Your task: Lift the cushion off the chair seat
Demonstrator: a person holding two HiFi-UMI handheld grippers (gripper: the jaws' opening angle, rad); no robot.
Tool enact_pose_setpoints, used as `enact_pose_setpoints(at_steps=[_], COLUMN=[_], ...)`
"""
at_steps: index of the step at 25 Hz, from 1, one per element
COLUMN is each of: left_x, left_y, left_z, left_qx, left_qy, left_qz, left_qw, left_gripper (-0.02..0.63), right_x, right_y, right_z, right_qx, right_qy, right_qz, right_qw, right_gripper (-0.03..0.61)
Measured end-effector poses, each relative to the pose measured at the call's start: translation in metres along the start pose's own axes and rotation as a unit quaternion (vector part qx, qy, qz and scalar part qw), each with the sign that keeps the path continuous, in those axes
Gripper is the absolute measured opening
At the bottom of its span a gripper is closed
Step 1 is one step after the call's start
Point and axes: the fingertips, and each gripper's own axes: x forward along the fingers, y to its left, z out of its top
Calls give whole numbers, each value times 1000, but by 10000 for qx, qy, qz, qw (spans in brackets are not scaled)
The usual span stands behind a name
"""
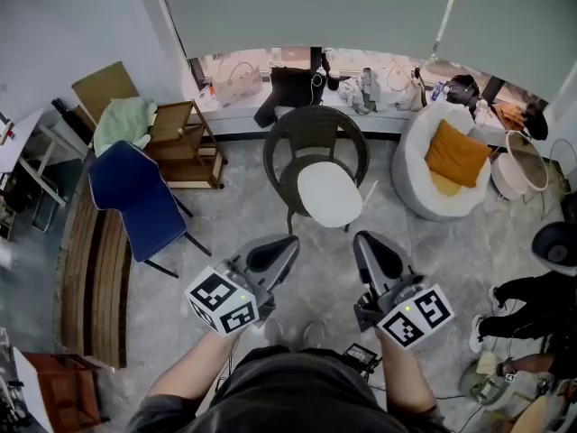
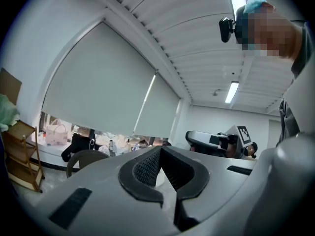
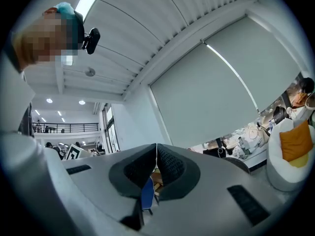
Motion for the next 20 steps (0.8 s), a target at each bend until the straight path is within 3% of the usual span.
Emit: enact_pose_setpoints(at_steps=[9,17,20], left_x=[7,2,0], left_y=[-16,-16,-11], left_z=[-25,-87,-108], left_qx=[256,220,363], left_qy=[158,625,905], left_qz=[196,377,433], left_qw=[9994,9971,9943], left_gripper=[9,10,11], right_x=[-23,-54,-61], right_y=[-14,-36,-43], right_z=[-12,-73,-99], right_qx=[-39,87,-126], right_qy=[188,850,1219], right_qz=[6,-86,-159], right_qw=[9998,9963,9923], right_gripper=[15,15,15])
